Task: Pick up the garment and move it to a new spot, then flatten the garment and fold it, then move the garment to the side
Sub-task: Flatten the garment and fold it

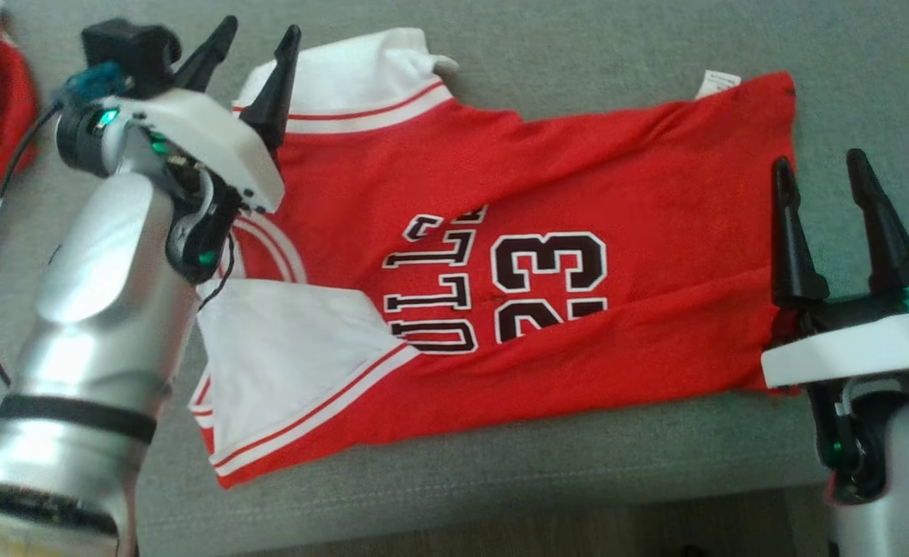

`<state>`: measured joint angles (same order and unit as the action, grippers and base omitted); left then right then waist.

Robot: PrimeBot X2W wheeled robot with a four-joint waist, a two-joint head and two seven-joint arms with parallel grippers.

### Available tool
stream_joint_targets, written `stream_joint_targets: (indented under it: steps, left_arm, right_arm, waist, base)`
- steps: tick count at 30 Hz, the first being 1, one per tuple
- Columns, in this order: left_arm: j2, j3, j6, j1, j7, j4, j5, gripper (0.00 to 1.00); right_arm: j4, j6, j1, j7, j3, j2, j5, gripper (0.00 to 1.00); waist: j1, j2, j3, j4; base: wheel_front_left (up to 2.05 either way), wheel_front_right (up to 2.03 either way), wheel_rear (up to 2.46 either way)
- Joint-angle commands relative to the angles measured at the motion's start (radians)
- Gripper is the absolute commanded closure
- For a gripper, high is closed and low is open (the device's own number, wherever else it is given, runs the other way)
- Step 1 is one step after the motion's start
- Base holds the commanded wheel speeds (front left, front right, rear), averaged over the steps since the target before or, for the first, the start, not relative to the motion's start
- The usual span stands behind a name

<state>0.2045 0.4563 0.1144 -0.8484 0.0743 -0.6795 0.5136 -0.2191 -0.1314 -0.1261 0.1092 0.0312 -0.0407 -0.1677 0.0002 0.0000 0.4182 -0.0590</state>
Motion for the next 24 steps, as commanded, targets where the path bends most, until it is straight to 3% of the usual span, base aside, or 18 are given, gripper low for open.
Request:
stream_joint_targets:
  steps: [1,10,11,12,13,24]
  left_arm:
    - [0.021,-0.017,0.005,-0.053,-0.007,-0.008,0.011,0.0]
    - [-0.009,0.093,0.016,-0.139,-0.118,-0.255,0.076,0.0]
    - [-0.009,0.108,0.016,-0.142,-0.126,-0.265,0.085,0.07]
    - [-0.009,0.122,0.016,-0.145,-0.128,-0.272,0.09,0.6]
    - [-0.009,0.134,0.016,-0.148,-0.126,-0.276,0.099,1.0]
    - [-0.016,0.205,0.016,-0.193,0.029,-0.365,0.094,1.0]
  right_arm:
    - [-0.029,0.001,-0.023,-0.01,-0.025,-0.009,-0.008,0.0]
    - [0.004,0.001,-0.035,-0.013,-0.003,-0.009,-0.017,0.0]
    - [0.007,0.001,-0.038,-0.012,0.001,-0.009,-0.017,0.0]
    - [0.01,0.001,-0.042,-0.011,0.005,-0.009,-0.019,0.0]
    - [0.013,0.001,-0.047,-0.01,0.01,-0.009,-0.02,0.0]
    - [0.071,0.001,-0.152,0.01,0.069,-0.009,-0.015,0.0]
  waist:
    - [-0.0002,0.0,0.022,-0.021]
    - [-0.0002,0.0,0.028,-0.022]
    - [-0.0002,0.0,0.027,-0.02]
    - [-0.0002,0.0,0.026,-0.017]
    - [-0.0002,0.0,0.025,-0.015]
    - [-0.0002,0.0,0.003,0.002]
  base:
    - [0.0,0.0,0.0]
    - [0.0,0.0,0.0]
    - [0.0,0.0,0.0]
    - [0.0,0.0,0.0]
    - [0.0,0.0,0.0]
    - [0.0,0.0,0.0]
